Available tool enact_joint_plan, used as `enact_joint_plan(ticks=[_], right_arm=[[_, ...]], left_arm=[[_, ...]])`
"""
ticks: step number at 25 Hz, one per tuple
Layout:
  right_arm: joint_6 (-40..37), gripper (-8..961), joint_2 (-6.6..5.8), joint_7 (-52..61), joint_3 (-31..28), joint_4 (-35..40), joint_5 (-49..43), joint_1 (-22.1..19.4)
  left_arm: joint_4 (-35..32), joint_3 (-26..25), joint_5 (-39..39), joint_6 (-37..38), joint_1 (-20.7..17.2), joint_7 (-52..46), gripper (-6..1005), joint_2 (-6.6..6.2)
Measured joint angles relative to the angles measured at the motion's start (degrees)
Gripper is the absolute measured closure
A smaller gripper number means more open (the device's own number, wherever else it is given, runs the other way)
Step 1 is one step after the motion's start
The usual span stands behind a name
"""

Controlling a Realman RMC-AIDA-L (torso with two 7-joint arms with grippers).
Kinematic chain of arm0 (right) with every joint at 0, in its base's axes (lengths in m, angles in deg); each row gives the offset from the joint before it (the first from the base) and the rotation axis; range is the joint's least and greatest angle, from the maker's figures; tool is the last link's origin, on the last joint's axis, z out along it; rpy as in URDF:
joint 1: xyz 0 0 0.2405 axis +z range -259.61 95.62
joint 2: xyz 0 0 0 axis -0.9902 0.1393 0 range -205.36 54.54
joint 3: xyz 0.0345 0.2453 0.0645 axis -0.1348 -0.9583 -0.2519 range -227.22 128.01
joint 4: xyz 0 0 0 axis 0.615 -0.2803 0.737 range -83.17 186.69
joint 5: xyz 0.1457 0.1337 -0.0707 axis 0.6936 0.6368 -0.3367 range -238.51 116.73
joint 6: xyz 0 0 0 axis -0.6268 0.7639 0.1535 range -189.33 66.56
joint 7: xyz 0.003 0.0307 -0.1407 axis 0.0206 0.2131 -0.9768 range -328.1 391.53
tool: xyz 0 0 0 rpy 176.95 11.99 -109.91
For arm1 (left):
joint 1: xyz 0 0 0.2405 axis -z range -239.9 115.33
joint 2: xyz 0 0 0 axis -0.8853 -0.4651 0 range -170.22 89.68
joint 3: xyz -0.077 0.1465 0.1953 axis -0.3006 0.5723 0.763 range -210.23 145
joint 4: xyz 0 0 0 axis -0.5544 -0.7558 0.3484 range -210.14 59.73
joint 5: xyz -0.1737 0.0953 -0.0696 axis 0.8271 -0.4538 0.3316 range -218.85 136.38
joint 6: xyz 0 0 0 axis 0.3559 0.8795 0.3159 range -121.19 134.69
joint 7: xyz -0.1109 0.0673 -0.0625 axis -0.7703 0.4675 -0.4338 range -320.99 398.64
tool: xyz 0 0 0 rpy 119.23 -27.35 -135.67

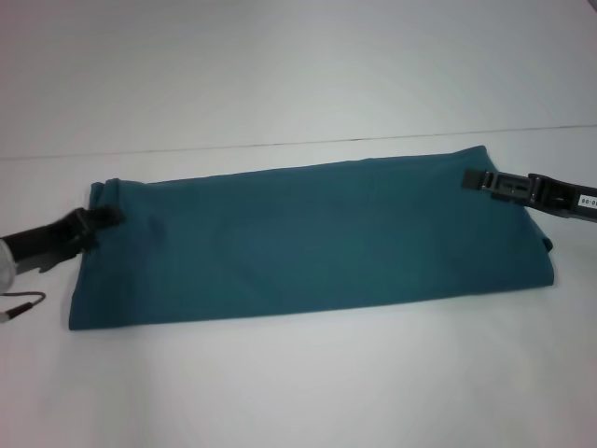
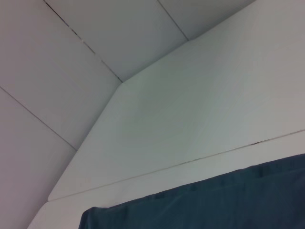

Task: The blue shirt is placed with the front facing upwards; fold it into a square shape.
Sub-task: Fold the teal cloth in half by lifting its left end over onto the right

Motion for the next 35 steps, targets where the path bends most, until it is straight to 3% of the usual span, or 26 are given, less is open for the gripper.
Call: enact_joint_plan(ticks=[7,30,35], right_arm=[[0.0,53,0.01,0.0,0.0,-0.5,0.0,0.0],[0.0,54,-0.03,0.0,0.1,-0.7,-0.1,0.0],[0.5,54,-0.03,0.0,0.3,-0.7,-0.1,0.0]], left_arm=[[1.1,2.3,-4.3,-2.7,1.0,-2.1,355,0.14],[-1.5,2.0,-4.3,-2.5,0.1,-3.8,355,0.39],[-1.2,2.7,-4.3,-5.8,0.5,-3.1,355,1.29]])
